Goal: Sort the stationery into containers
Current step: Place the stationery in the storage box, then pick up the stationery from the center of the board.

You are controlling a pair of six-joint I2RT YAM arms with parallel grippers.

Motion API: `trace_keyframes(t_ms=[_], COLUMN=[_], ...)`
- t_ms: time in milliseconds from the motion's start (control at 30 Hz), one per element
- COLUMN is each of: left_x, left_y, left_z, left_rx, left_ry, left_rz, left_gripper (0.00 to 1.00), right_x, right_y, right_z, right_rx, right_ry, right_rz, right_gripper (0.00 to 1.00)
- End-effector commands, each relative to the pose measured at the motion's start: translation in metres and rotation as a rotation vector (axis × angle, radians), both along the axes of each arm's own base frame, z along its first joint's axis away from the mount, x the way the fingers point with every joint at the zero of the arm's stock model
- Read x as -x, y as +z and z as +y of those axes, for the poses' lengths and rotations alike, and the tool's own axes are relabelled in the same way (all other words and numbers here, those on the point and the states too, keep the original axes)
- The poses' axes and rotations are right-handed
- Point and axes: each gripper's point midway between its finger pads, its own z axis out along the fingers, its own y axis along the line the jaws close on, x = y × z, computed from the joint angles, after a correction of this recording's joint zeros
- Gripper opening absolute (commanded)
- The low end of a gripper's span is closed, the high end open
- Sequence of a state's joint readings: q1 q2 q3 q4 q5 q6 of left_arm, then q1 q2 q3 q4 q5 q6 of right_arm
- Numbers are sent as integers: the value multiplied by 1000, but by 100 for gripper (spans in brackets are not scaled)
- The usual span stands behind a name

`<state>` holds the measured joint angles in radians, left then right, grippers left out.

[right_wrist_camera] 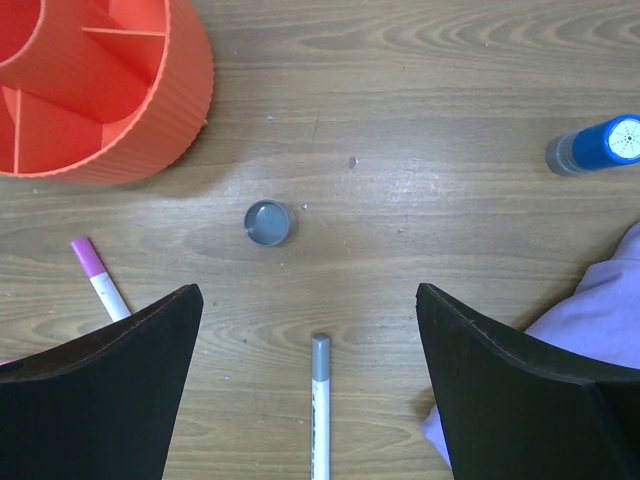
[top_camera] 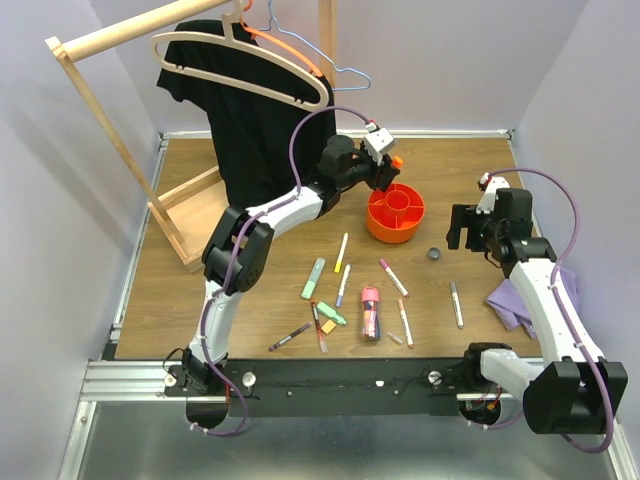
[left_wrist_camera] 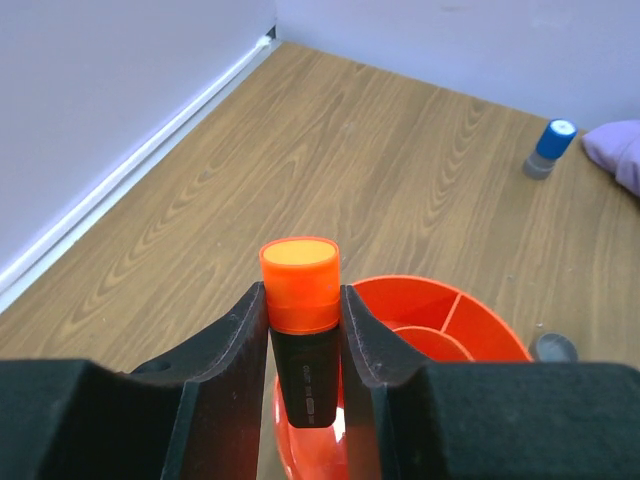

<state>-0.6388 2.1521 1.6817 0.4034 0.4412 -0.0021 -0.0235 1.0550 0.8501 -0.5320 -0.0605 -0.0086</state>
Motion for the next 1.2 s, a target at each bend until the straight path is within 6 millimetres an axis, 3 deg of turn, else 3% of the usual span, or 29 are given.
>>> trace_keyframes(t_ms=[0,133,300,467,667,800,833,900,933,1000,1033,1100,1133,1167], left_x=[-19,-19,-15,-7,4,12,17,26,34,44,55,68,85,94], left_y=[-1,-10,-19,-26,-22,5,21,33,52,58,79,87,107,103], left_z=[5,9,14,17,19,23,25,27,31,38,46,60,75,87], left_rx=[29,24,19,16,20,48,62,75,89,81,91,68,48,18], left_ry=[52,55,69,62,43,33,29,25,23,21,22,42,52,66], left_rz=[-1,45,93,130,135,95,78,75,60,64,49,53,35,47], left_gripper=[0,2,21,26,40,48,48,53,55,57,57,58,58,58], right_x=[-4,-4,-6,-8,-7,-5,-5,-6,-6,-7,-7,-7,-7,-7], right_y=[-2,-7,-9,-6,-3,1,3,5,6,9,11,20,23,23], right_z=[-7,-6,-5,-6,-5,-4,-4,-3,-3,3,7,26,35,42], right_rx=[23,20,17,24,20,17,16,16,16,5,-3,-36,-50,-32], right_ry=[-15,-9,-1,1,1,4,7,17,19,54,86,231,299,394], right_rz=[2,15,19,11,5,-1,-6,-11,-14,-18,-17,-22,-23,-21], right_gripper=[95,95,95,95,95,95,95,95,96,96,96,96,96,96])
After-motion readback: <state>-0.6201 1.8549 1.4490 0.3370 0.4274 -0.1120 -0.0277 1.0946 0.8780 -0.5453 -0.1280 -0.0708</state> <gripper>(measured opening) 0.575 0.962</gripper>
